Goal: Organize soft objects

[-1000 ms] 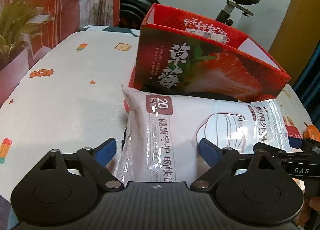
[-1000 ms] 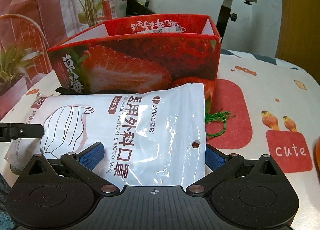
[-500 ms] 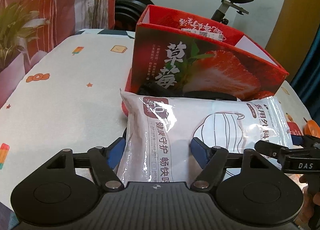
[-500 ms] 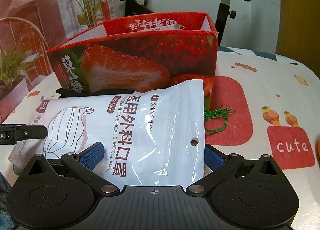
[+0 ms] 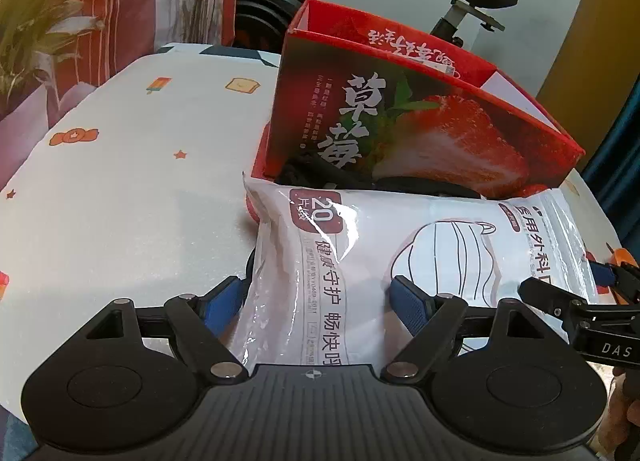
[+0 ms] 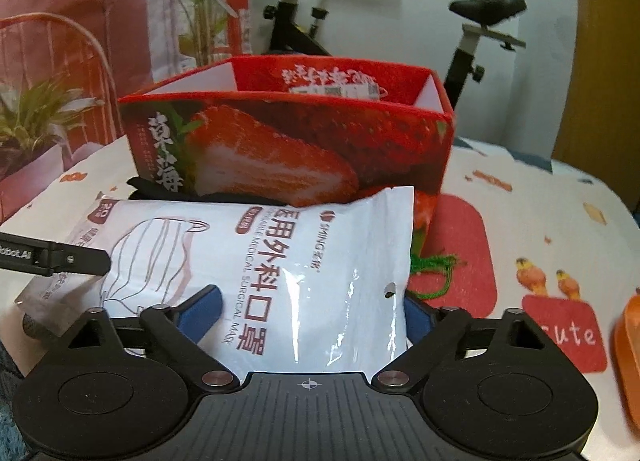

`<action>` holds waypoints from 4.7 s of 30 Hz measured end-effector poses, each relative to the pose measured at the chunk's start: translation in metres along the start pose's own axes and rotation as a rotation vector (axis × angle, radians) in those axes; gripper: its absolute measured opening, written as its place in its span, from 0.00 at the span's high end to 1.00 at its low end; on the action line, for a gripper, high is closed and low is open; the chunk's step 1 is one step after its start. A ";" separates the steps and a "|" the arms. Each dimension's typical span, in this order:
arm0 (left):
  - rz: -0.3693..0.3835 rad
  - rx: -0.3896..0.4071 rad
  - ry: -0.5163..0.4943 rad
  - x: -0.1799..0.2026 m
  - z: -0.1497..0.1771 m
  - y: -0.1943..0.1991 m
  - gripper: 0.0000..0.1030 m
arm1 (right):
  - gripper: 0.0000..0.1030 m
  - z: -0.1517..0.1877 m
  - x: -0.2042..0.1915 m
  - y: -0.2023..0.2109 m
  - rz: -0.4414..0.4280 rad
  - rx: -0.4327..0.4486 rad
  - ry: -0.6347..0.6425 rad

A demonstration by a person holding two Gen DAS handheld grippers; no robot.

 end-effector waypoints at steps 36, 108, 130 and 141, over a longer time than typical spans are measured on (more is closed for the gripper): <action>0.088 0.051 0.111 -0.012 -0.011 0.019 0.51 | 0.47 0.003 -0.001 0.000 -0.076 -0.013 -0.043; 0.043 0.279 -0.056 0.010 -0.054 0.075 0.50 | 0.65 -0.054 -0.007 0.051 0.001 0.159 0.126; 0.026 0.232 -0.096 0.052 -0.171 -0.005 0.49 | 0.66 -0.176 0.059 -0.019 0.097 0.135 0.183; 0.021 0.165 -0.169 0.054 -0.169 -0.042 0.50 | 0.69 -0.167 0.068 -0.068 0.075 0.019 0.152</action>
Point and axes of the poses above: each gripper's, at about its wrist camera, not at the fingertips, and y roughly against the way its jaws point, x to its right, z to its underside, the point moved 7 cm from there along -y, roughly the way its jaws point, and after that the axes turned 9 degrees about -z, right-handed, at the moved point
